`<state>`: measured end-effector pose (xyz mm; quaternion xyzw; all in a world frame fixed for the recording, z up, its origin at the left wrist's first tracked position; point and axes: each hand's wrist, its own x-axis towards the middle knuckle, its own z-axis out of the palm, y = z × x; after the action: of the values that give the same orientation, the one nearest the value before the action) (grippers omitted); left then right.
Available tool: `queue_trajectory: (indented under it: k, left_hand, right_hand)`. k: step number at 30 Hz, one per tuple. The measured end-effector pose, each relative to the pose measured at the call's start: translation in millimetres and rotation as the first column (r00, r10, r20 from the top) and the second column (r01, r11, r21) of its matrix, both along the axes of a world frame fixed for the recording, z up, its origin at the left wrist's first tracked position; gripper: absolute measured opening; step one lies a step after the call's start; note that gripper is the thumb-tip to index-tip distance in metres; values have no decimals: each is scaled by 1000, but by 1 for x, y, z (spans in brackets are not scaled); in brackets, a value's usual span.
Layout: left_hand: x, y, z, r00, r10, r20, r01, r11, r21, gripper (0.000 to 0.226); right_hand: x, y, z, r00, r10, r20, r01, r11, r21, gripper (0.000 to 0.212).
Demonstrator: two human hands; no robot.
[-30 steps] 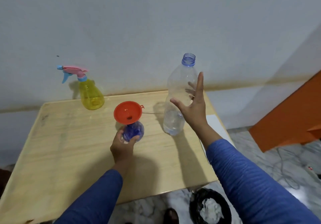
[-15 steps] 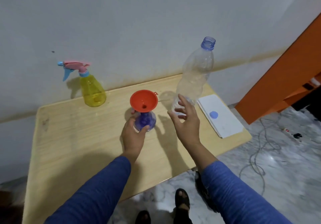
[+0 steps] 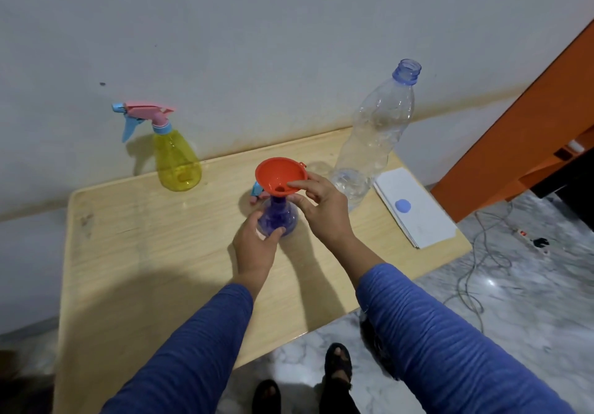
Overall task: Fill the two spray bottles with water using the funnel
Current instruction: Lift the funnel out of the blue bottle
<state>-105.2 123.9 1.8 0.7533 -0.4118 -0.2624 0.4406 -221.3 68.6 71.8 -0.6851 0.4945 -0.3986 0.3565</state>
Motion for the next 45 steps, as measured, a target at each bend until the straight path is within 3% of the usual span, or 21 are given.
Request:
queue_trajectory:
  k: [38,45]
  left_hand:
    - [3,-3,-18,998,5,-66,-7,999,-34,57]
    - [5,-3,-21,999,-19,-39,16,997,-73,62]
  right_hand:
    - [-6,-2,16,999,-3,-36,4,1000,3,22]
    - [-19,8,27,994,-89,60,90,996,-11,21]
